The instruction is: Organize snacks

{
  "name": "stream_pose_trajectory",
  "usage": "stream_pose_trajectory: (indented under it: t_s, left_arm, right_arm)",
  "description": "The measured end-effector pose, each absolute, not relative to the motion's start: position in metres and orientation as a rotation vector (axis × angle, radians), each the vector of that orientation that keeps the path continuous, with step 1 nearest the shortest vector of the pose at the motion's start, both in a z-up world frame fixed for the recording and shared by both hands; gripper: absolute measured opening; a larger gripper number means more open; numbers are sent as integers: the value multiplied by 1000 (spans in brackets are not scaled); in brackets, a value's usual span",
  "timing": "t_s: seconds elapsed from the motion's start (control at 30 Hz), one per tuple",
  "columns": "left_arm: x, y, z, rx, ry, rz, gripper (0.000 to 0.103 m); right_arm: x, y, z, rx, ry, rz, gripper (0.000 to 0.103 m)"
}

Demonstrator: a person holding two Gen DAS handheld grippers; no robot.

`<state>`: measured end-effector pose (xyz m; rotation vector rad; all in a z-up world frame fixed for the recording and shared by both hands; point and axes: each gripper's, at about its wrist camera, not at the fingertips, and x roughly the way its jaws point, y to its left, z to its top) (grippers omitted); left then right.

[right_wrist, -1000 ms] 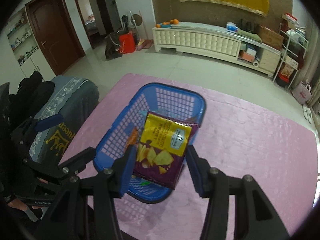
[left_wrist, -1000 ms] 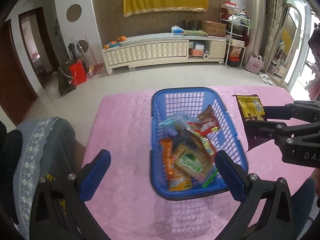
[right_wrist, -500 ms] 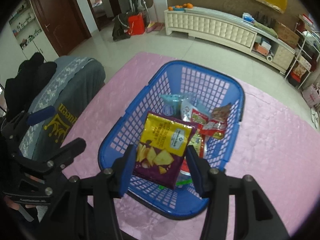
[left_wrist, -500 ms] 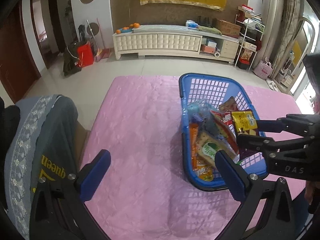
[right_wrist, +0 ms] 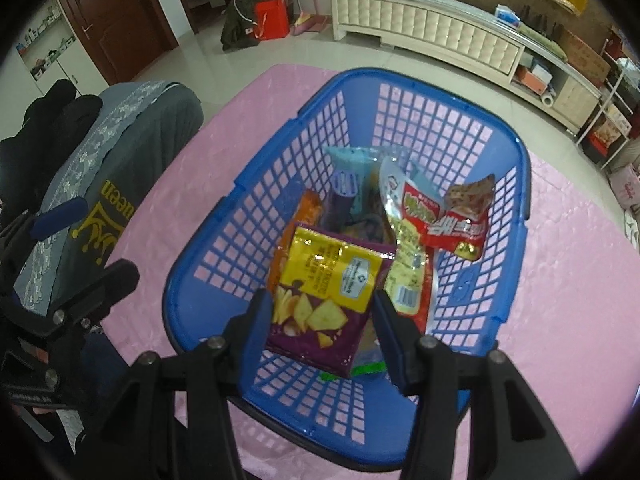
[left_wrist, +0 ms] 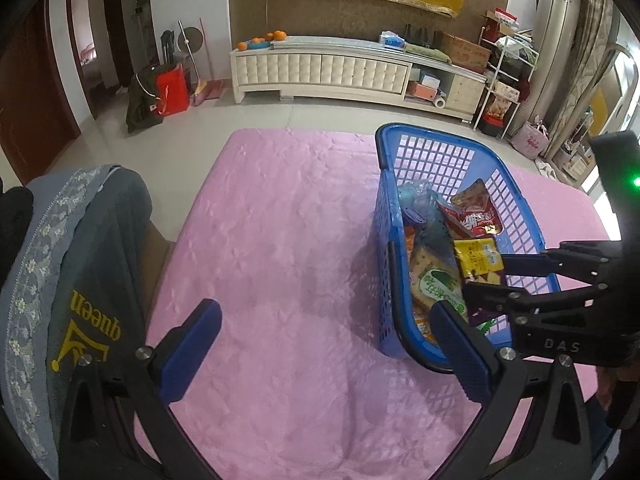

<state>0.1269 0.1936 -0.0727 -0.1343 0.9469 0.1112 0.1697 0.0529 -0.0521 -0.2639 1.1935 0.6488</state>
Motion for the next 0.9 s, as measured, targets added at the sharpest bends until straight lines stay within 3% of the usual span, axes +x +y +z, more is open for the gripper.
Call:
stream_pose_trajectory:
  t_s: [0.03,0.17,0.33,0.8,0.9]
  left_arm:
    - [127,192,-73,-137,948,110,103]
    - [124,189,-73,-136,945,105,103]
    - [115,185,-65,-136,912,108,103]
    - [63,120,-26,-140,763,76,103]
    - [46,104,-11,-142,713,74,103]
  right_arm:
    - [170,53,-54,-260,1198,653,58]
    - [167,51,-58,-257,1203,670,79]
    - [157,30,-44,-188,1149,682,84]
    - [97,-78,23,-93,896,556,86]
    - [83,-101,44,-100,806,514,103]
